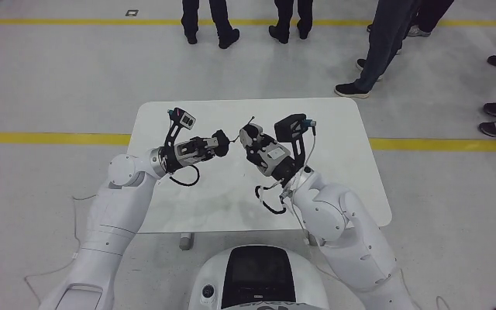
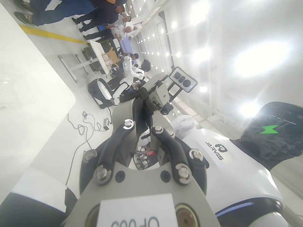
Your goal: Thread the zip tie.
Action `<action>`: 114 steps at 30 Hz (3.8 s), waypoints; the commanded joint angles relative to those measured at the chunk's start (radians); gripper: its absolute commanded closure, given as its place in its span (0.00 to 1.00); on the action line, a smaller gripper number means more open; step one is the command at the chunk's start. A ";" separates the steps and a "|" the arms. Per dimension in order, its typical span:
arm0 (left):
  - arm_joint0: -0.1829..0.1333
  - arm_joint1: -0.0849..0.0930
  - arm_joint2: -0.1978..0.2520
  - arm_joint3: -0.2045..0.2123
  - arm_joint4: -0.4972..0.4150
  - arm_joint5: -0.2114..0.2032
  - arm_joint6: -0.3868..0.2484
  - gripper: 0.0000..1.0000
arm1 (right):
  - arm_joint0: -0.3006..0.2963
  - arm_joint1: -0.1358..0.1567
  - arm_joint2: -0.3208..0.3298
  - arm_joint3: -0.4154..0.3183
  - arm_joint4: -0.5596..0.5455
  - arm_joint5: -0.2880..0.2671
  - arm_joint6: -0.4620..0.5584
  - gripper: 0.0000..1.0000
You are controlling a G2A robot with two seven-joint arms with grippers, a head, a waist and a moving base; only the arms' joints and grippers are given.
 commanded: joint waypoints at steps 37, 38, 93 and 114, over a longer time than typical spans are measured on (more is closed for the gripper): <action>0.000 0.000 0.000 0.000 0.000 0.000 0.000 1.00 | 0.016 0.004 -0.031 0.029 0.021 0.008 0.019 1.00; 0.000 0.000 0.000 0.000 0.000 0.000 0.000 1.00 | 0.015 0.004 -0.031 0.029 0.021 0.009 0.019 1.00; 0.047 0.005 0.000 -0.030 -0.296 0.319 0.050 1.00 | -0.093 0.077 0.045 -0.021 -0.710 -0.139 -0.321 0.00; 0.082 -0.007 0.034 -0.061 -0.565 0.527 0.115 1.00 | 0.028 0.174 -0.053 0.022 -0.710 -0.082 -0.347 0.00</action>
